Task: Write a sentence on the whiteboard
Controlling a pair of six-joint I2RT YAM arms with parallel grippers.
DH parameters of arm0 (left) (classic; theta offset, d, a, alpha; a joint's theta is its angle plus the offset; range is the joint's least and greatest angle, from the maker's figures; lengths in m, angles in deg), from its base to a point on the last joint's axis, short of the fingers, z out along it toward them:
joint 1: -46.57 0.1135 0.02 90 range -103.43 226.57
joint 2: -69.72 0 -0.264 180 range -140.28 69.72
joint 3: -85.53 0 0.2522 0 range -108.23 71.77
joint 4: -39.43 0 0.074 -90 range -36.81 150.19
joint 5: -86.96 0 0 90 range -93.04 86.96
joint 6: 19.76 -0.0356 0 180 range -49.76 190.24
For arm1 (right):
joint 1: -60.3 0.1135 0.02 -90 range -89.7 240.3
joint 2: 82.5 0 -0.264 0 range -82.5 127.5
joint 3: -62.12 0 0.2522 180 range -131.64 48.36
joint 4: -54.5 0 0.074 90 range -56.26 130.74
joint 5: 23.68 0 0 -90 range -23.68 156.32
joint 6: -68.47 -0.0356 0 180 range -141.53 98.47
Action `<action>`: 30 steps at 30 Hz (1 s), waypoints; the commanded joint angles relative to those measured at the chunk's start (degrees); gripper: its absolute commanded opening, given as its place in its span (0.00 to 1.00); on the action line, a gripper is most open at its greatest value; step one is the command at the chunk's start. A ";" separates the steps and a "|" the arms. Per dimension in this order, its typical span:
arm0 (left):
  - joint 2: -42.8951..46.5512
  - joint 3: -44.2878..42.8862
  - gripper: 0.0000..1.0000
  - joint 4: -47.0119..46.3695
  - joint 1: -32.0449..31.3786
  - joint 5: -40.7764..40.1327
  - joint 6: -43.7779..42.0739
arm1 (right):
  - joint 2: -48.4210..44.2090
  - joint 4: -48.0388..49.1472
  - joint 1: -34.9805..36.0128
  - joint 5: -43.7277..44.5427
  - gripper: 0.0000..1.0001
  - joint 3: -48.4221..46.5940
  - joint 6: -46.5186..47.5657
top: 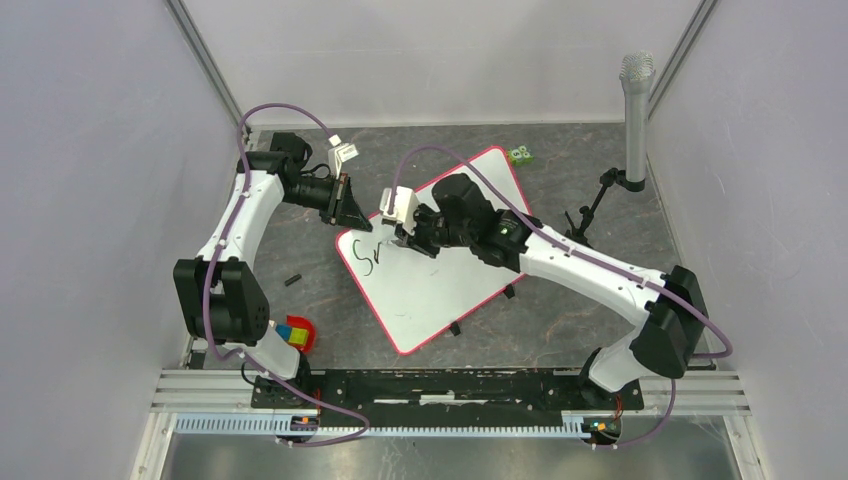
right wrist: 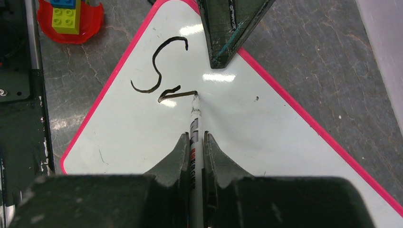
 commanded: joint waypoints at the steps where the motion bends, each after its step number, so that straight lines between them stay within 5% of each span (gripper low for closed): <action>1: 0.86 -1.29 0.02 1.13 -0.80 -0.67 -1.54 | -0.98 1.02 -0.48 0.77 0.00 2.24 -0.08; 30: 1.13 -1.07 0.02 1.13 -0.80 -1.18 -1.75 | 0.60 0.75 -2.87 -0.29 0.00 -1.04 -0.41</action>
